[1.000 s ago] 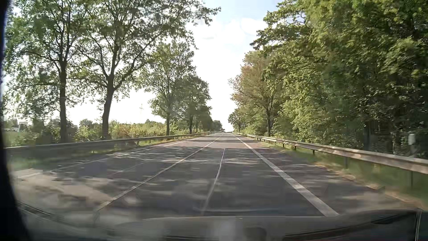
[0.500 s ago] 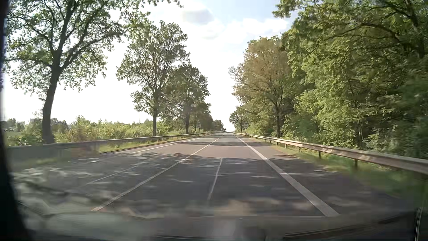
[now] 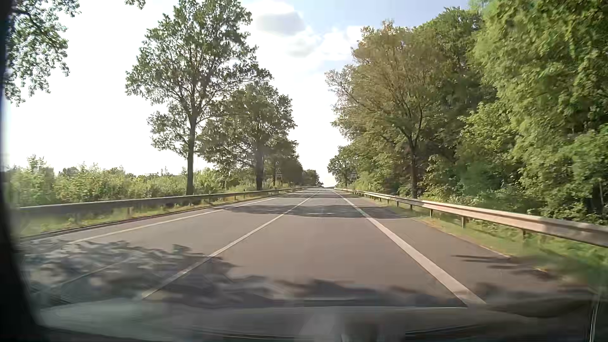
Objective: Follow the waypoints while adhering to traffic rules and regulations
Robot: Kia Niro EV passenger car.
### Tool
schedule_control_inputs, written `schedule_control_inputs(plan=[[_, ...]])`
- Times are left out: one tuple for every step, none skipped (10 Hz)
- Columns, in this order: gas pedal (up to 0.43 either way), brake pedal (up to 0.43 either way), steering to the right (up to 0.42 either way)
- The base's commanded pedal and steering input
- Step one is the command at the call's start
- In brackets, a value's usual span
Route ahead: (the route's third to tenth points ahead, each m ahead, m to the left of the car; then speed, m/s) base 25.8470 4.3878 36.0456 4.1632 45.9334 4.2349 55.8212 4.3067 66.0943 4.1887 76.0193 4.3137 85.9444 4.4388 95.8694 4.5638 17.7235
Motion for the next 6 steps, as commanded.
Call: schedule_control_inputs(plan=[[0.22, 0.006, 0.0], [0.22, 0.006, 0.001], [0.22, 0.006, 0.001], [0.22, 0.006, 0.002], [0.22, 0.006, 0.003], [0.22, 0.006, 0.003]])
